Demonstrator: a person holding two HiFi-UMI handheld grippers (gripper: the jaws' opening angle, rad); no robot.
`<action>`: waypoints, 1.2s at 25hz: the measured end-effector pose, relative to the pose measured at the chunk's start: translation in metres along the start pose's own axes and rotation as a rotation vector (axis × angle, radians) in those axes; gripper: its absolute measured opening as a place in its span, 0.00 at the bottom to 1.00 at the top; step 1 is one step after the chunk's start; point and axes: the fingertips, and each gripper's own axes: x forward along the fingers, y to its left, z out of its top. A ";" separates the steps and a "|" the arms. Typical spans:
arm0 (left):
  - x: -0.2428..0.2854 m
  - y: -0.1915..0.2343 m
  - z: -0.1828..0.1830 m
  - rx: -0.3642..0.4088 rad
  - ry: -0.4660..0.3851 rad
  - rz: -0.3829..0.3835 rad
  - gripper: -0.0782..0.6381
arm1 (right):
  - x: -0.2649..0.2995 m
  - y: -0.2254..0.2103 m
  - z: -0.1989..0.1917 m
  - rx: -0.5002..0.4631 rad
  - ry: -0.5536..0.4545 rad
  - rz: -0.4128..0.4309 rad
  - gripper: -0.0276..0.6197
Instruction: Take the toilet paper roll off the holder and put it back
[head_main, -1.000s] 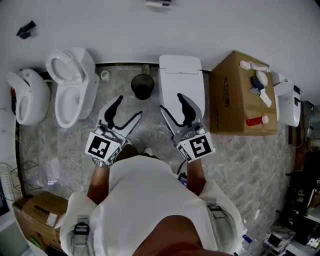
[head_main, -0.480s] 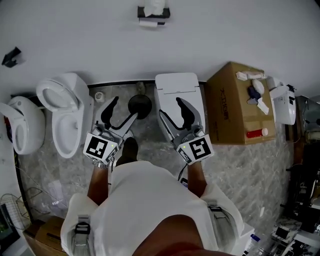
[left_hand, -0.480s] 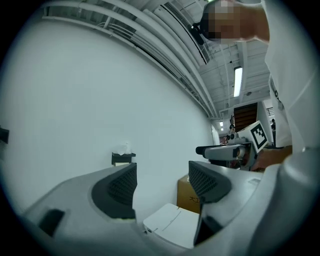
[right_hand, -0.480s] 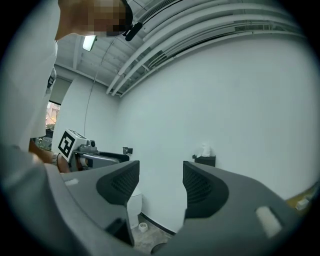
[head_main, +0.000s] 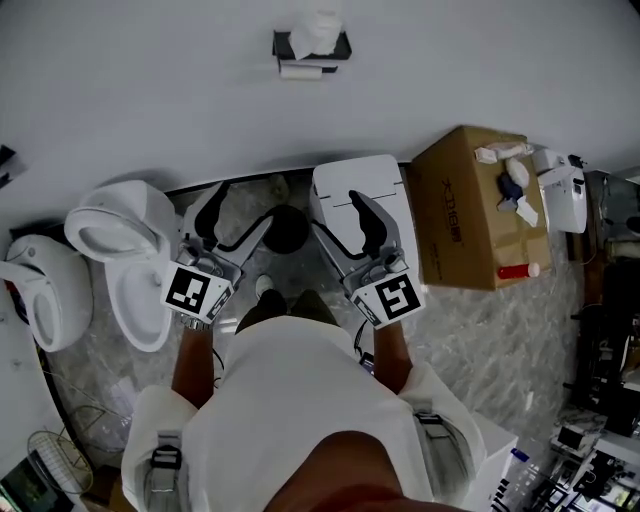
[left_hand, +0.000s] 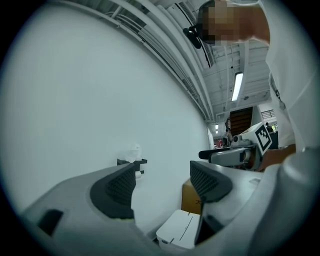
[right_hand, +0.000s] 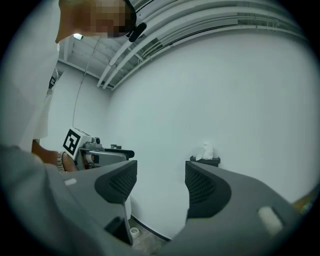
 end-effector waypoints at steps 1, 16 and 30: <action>0.007 0.006 -0.002 -0.005 0.004 -0.002 0.57 | 0.007 -0.006 -0.001 0.004 0.002 -0.003 0.50; 0.082 0.046 -0.009 -0.029 0.043 0.035 0.59 | 0.068 -0.099 0.000 -0.008 0.017 -0.009 0.52; 0.104 0.072 -0.057 -0.098 0.146 0.072 0.59 | 0.255 -0.226 0.021 -0.062 0.041 -0.090 0.74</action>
